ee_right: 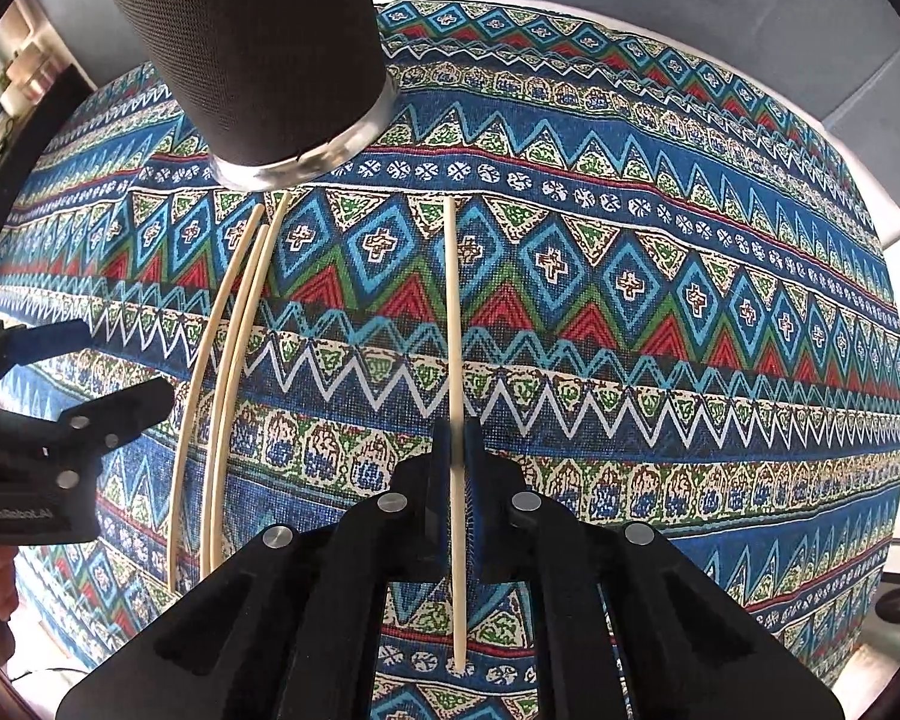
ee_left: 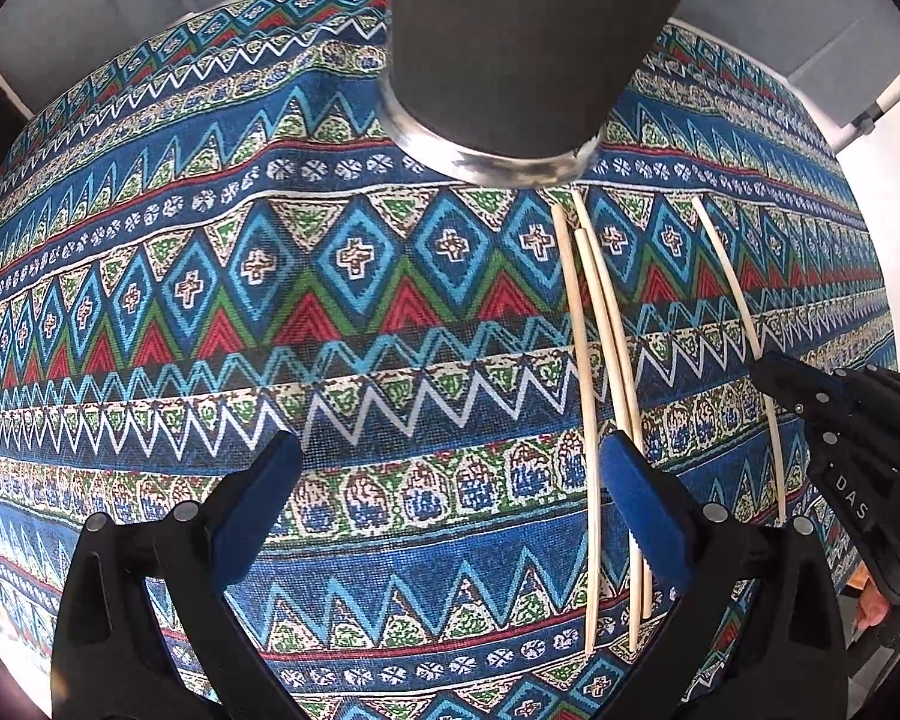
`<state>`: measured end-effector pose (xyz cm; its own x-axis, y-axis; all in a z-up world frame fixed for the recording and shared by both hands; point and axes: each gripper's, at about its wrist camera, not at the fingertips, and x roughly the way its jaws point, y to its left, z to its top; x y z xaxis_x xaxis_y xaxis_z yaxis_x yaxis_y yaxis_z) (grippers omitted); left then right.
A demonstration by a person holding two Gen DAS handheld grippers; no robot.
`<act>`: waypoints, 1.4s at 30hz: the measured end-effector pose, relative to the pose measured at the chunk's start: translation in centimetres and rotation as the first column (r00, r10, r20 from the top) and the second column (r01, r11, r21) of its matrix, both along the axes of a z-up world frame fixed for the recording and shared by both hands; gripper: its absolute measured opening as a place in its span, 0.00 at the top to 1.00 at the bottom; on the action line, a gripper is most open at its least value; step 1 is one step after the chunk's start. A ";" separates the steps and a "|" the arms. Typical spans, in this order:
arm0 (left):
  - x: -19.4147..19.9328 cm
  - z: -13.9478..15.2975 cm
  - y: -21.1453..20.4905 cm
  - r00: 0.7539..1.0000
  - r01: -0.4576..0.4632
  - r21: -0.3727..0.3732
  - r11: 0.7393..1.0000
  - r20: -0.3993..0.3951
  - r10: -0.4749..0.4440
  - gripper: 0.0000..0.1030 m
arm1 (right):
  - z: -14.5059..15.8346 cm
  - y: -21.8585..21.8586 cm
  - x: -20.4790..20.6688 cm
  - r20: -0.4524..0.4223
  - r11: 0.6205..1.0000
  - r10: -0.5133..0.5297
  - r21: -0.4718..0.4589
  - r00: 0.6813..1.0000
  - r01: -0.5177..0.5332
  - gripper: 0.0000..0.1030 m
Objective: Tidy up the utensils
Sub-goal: 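Close the right tool on a wooden stick while the left tool grasps another stick, then lift the left tool's stick over the cup while the right tool lifts its stick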
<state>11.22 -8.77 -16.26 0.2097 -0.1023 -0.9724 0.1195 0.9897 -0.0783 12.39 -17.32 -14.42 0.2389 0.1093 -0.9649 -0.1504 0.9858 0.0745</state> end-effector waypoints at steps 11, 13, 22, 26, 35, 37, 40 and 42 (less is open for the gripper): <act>2.0 -1.0 -4.4 1.000 -0.002 0.103 0.995 -0.022 0.004 0.07 | -0.1 -4.2 -2.7 -0.006 0.989 -0.075 0.124 0.997 0.075 0.95; 1.4 -0.8 -4.5 1.000 -0.004 0.103 0.995 -0.022 0.006 0.09 | 0.3 -6.1 -2.0 -0.015 0.983 -0.093 0.155 0.996 0.095 0.95; -0.8 0.9 -0.8 1.000 0.023 0.087 0.996 0.004 -0.024 0.61 | 0.3 -7.0 -2.3 -0.023 0.974 -0.119 0.192 0.993 0.121 0.95; -0.6 1.3 1.5 0.999 0.012 0.042 0.999 -0.034 -0.011 0.95 | 0.6 -7.3 -3.0 -0.030 0.968 -0.128 0.213 0.991 0.132 0.95; -3.2 3.5 6.5 0.993 -0.033 -0.045 0.998 -0.110 0.028 0.96 | 3.7 -9.5 -3.9 0.006 0.961 -0.133 0.247 0.991 0.128 0.95; -3.7 4.8 7.4 0.994 -0.051 -0.061 0.997 -0.101 0.045 0.96 | 4.7 -10.1 -4.1 0.015 0.954 -0.150 0.265 0.989 0.141 0.95; -4.4 7.5 8.7 0.996 -0.065 -0.093 0.994 -0.061 0.060 0.96 | 6.7 -11.0 -5.1 0.038 0.940 -0.180 0.301 0.983 0.160 0.95; -4.5 9.6 9.3 0.997 -0.069 -0.117 0.991 -0.027 0.066 0.96 | 8.1 -11.5 -5.2 0.065 0.933 -0.195 0.319 0.979 0.165 0.95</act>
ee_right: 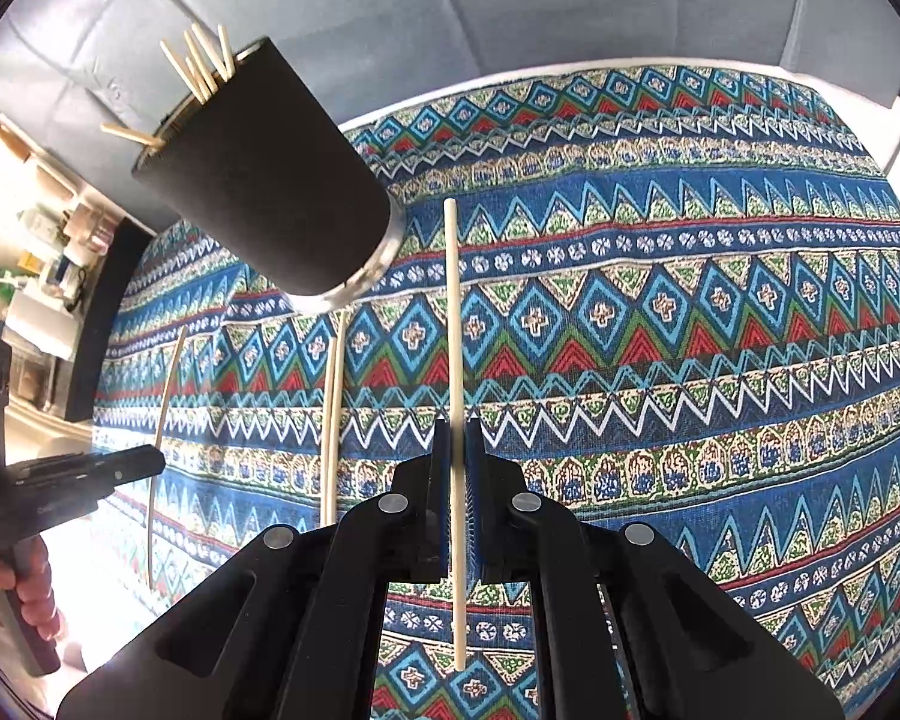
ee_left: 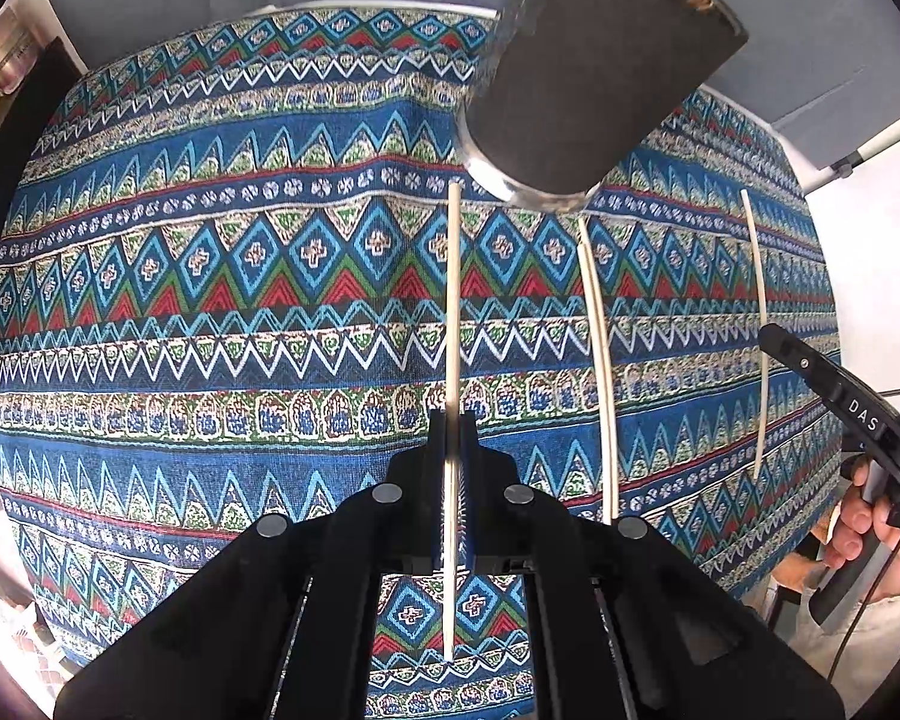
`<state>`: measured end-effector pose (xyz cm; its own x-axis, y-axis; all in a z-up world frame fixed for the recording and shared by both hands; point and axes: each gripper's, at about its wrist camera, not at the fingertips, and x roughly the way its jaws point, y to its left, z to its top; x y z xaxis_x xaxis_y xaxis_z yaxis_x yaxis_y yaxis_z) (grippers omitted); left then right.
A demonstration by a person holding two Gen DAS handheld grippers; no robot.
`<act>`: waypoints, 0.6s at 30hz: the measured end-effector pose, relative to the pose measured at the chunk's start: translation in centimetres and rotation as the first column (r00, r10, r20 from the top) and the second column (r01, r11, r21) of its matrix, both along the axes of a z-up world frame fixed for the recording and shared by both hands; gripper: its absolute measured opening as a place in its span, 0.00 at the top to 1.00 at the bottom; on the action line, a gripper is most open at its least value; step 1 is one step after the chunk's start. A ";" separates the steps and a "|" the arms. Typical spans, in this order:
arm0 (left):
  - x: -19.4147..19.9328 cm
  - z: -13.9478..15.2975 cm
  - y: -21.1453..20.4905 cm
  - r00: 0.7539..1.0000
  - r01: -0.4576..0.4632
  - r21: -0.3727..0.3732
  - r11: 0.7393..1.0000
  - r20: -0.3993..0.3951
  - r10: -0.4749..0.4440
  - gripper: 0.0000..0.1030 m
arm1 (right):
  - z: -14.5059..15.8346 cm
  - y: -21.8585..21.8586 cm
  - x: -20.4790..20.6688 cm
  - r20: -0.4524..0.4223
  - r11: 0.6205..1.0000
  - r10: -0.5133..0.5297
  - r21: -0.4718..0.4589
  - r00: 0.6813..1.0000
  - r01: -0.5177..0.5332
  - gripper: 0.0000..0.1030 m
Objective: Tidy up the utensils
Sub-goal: 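Lift the left tool's stick over the cup while the right tool lifts its stick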
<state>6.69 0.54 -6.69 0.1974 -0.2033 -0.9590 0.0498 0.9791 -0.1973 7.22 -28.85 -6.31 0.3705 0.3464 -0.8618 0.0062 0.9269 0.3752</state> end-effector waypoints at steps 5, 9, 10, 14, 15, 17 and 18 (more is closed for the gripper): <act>0.7 4.8 0.4 0.995 0.015 0.001 1.000 0.101 -0.015 0.96 | 3.6 0.0 0.5 0.091 1.000 0.002 -0.002 0.996 -0.002 0.95; 1.3 8.2 -0.6 0.983 0.018 0.019 1.000 0.181 -0.021 0.96 | 5.9 1.4 1.5 0.147 1.000 0.023 -0.010 0.989 -0.022 0.95; 1.6 9.1 -0.5 0.979 0.015 0.024 1.000 0.202 -0.020 0.96 | 6.6 1.6 1.8 0.163 0.999 0.031 -0.015 0.986 -0.029 0.95; 2.9 11.9 -0.7 0.962 0.009 0.009 1.000 0.274 -0.011 0.96 | 8.9 3.2 3.4 0.232 0.998 0.055 -0.016 0.971 -0.053 0.95; 3.3 12.7 -0.7 0.955 0.010 0.005 1.000 0.296 -0.011 0.96 | 9.6 3.6 3.8 0.253 0.998 0.063 -0.015 0.965 -0.061 0.95; 4.3 13.9 -1.3 0.939 0.014 -0.003 1.000 0.344 -0.012 0.96 | 10.9 4.3 4.4 0.296 0.997 0.076 -0.010 0.952 -0.077 0.95; 4.9 14.5 -1.7 0.932 0.024 -0.009 1.000 0.363 -0.019 0.96 | 11.5 4.6 4.8 0.315 0.996 0.081 -0.001 0.945 -0.085 0.95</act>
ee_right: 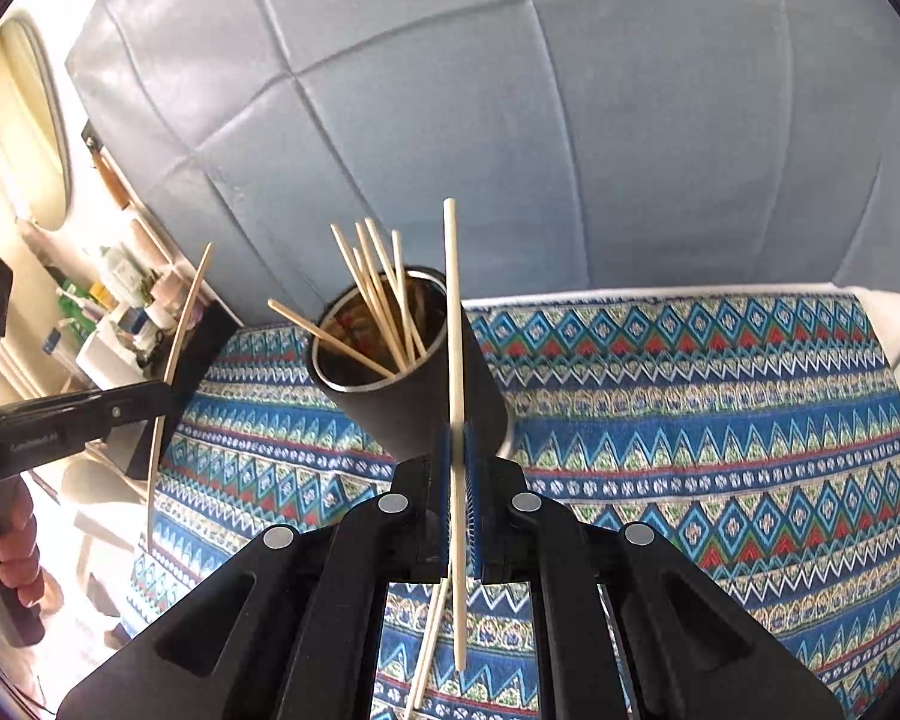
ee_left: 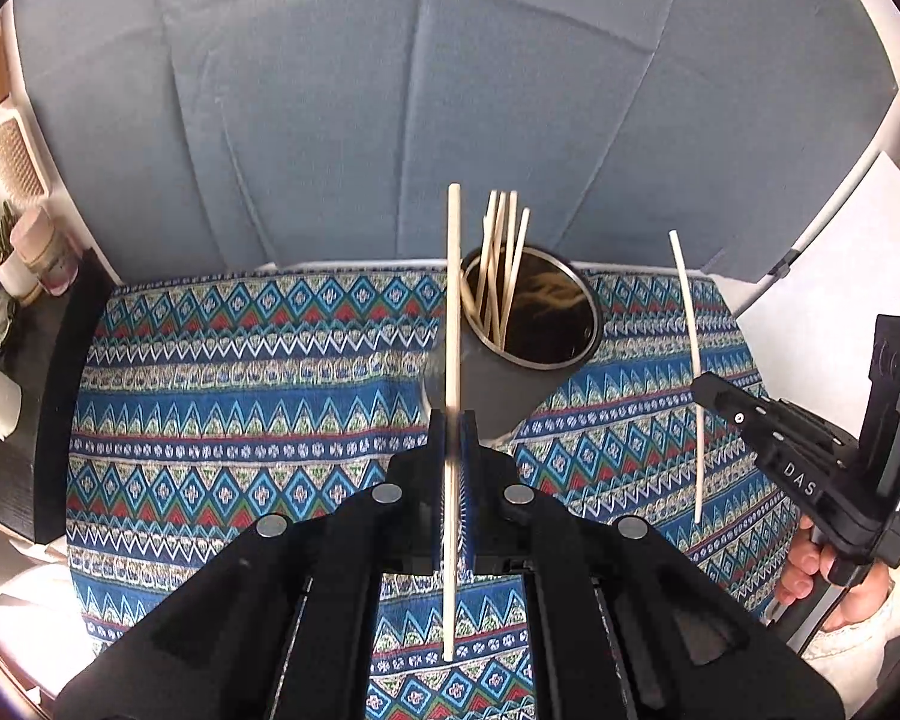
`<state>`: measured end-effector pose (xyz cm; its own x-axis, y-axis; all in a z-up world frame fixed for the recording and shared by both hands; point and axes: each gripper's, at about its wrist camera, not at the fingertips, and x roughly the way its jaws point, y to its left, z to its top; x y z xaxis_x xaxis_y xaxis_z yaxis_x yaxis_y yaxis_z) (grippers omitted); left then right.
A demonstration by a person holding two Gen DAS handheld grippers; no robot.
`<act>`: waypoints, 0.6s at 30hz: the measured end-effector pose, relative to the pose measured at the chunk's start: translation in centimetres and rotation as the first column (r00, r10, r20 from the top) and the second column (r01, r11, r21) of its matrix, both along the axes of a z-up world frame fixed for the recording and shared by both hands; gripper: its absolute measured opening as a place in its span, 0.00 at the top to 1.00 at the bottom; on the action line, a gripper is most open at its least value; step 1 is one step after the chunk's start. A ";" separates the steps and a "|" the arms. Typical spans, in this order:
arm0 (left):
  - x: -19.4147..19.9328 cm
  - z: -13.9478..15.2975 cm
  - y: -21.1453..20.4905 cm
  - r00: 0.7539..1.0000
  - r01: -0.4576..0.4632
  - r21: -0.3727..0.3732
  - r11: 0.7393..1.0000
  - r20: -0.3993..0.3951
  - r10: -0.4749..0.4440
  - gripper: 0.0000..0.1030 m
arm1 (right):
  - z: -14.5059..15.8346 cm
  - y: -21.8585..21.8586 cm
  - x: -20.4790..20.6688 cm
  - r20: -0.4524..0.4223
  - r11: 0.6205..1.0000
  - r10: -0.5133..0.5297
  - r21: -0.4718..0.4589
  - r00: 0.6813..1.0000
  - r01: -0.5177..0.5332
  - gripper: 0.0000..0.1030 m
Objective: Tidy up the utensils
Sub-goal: 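Lift the left tool's stick over the cup while the right tool lifts its stick, then lower the left tool's stick into the cup while the right tool lowers its stick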
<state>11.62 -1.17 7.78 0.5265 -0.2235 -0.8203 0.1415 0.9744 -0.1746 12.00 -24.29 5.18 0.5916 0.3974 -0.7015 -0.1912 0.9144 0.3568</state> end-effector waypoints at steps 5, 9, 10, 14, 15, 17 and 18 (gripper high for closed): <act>2.6 2.5 -1.3 0.997 0.038 -0.022 0.999 0.066 -0.037 0.96 | 1.6 1.0 2.7 0.037 0.994 0.044 0.100 0.998 -0.047 0.95; 5.0 3.2 -2.0 0.994 0.058 -0.026 0.998 0.099 -0.056 0.96 | 2.4 2.0 4.7 0.084 0.994 0.061 0.086 0.995 -0.068 0.95; 5.6 3.3 -2.2 0.992 0.063 -0.026 0.998 0.109 -0.060 0.96 | 2.4 2.3 5.1 0.098 0.995 0.055 0.080 0.994 -0.063 0.95; 7.4 3.3 -2.8 0.977 0.119 -0.068 0.991 0.185 -0.104 0.96 | 1.8 2.9 6.9 0.157 0.986 0.051 0.147 0.986 -0.074 0.95; 7.7 3.4 -2.9 0.970 0.135 -0.081 0.988 0.216 -0.115 0.96 | 1.6 2.9 7.3 0.179 0.981 0.049 0.177 0.983 -0.081 0.95; 8.1 3.3 -3.2 0.954 0.154 -0.094 0.984 0.273 -0.123 0.96 | 1.1 3.0 7.9 0.223 0.972 0.035 0.221 0.974 -0.085 0.95; 8.2 3.2 -3.2 0.943 0.160 -0.105 0.981 0.309 -0.121 0.96 | 0.8 3.0 8.2 0.249 0.967 0.022 0.239 0.968 -0.084 0.95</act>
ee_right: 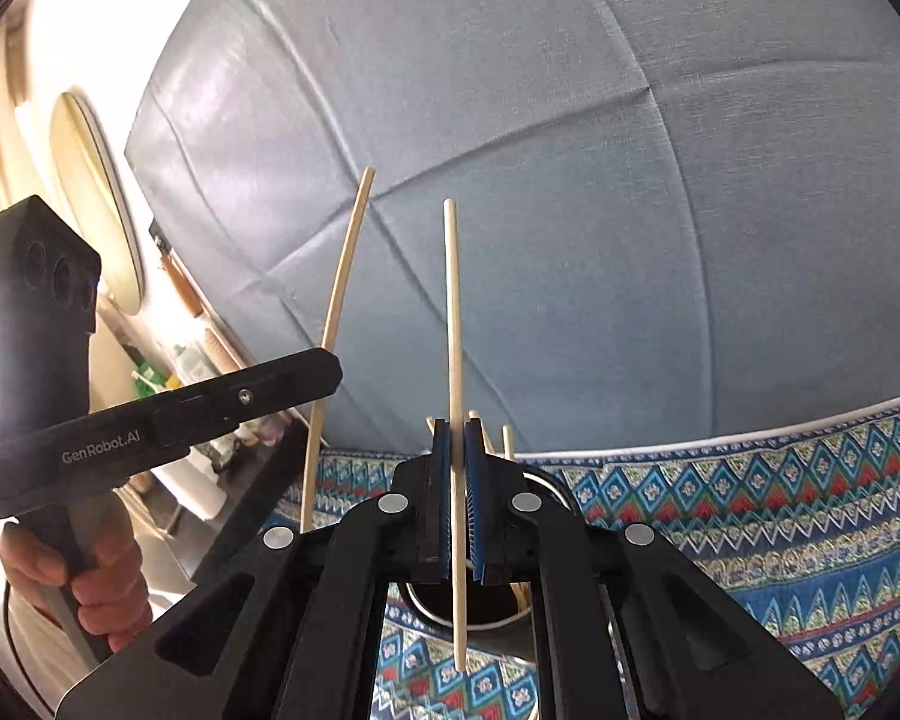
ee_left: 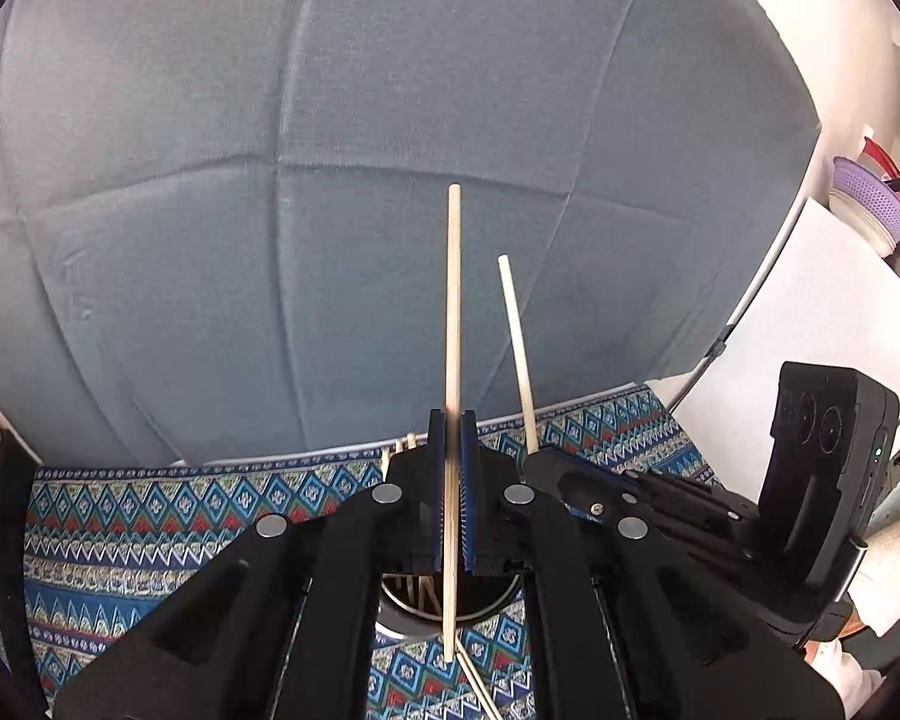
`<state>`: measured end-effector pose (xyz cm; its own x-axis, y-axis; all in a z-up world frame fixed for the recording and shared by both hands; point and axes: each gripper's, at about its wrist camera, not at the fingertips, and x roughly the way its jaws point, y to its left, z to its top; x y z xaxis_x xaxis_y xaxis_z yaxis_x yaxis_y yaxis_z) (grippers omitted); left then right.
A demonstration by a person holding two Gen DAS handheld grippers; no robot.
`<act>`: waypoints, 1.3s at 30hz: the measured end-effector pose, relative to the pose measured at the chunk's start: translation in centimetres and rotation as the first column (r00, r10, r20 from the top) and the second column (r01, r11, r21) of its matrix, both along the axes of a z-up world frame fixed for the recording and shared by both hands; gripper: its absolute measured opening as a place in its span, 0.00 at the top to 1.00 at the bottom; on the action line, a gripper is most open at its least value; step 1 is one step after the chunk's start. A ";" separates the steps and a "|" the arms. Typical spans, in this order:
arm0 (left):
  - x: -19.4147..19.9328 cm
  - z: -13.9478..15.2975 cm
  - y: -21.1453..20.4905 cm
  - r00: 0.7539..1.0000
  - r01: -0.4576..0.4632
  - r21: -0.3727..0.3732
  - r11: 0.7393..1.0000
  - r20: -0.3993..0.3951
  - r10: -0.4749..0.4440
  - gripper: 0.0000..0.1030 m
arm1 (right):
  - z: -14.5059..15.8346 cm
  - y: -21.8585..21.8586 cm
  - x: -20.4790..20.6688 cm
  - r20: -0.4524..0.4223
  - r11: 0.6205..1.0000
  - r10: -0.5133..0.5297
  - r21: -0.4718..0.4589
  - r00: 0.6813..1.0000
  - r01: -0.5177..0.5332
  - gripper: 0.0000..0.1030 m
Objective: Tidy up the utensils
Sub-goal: 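Lower the left tool's stick into the cup while the right tool lowers its stick, then open the left tool to drop its stick while the right tool releases its stick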
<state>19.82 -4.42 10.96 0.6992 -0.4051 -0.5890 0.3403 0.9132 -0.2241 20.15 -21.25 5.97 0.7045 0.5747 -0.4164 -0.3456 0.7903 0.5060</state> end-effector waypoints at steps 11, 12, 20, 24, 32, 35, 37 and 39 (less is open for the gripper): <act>-0.2 -4.3 1.2 0.972 -0.035 -0.152 0.988 0.224 0.069 0.96 | -4.1 1.1 2.3 0.107 0.997 -0.067 0.044 0.992 0.062 0.95; -0.3 -4.6 1.4 0.968 -0.042 -0.166 0.985 0.239 0.082 0.96 | -4.3 1.3 2.3 0.120 0.997 -0.069 0.039 0.990 0.065 0.95; -0.4 -7.7 1.2 0.966 -0.055 -0.160 0.986 0.242 0.093 0.96 | -6.1 3.0 1.8 0.151 0.998 -0.070 0.007 0.986 0.070 0.95; -0.3 -9.4 1.4 0.972 -0.050 -0.149 0.987 0.220 0.082 0.96 | -6.8 3.5 1.5 0.137 0.998 -0.057 -0.023 0.989 0.061 0.95; -1.7 -9.5 1.7 0.971 -0.026 -0.099 0.995 0.235 0.049 0.95 | -6.9 3.0 -0.2 0.140 0.997 -0.050 -0.048 0.989 0.057 0.95; -2.4 -8.9 1.6 0.966 -0.008 -0.075 0.997 0.258 0.027 0.95 | -6.6 2.7 -0.7 0.147 0.997 -0.058 -0.049 0.987 0.066 0.92; -3.1 -8.5 1.6 0.959 -0.006 -0.052 0.999 0.281 0.021 0.91 | -6.4 2.6 -1.0 0.147 0.996 -0.058 -0.055 0.988 0.067 0.92; -3.5 -8.2 1.6 0.959 -0.010 -0.040 0.999 0.283 0.021 0.75 | -6.3 2.3 -1.4 0.142 0.995 -0.068 -0.069 0.987 0.078 0.91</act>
